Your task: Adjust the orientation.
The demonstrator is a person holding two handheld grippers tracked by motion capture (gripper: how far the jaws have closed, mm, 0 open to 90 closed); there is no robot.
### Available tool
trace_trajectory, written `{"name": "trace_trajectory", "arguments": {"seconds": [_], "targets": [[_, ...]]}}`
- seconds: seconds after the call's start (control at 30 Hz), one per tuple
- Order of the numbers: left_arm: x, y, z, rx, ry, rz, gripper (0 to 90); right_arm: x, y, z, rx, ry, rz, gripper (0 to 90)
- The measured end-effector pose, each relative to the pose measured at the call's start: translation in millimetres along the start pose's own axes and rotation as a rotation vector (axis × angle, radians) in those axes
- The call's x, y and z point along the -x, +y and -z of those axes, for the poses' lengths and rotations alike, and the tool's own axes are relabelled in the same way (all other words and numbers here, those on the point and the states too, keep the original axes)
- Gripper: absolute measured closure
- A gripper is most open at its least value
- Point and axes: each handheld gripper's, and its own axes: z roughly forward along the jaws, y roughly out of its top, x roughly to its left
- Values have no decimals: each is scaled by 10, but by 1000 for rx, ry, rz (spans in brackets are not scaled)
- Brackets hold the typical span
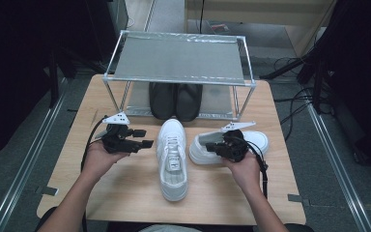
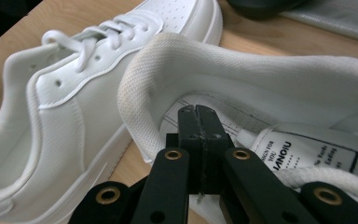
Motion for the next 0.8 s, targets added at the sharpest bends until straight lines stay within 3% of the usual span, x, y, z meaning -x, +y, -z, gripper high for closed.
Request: {"name": "trace_trajectory", "arguments": {"seconds": [0.53,0.8], "targets": [[-23,141,-116,4,-3,-25,400,-175,-289,233,-41,23,29,900],[-31,189,-189,-15,-16,-32,400,-210,-392,457,-24,37,-19,900]]}}
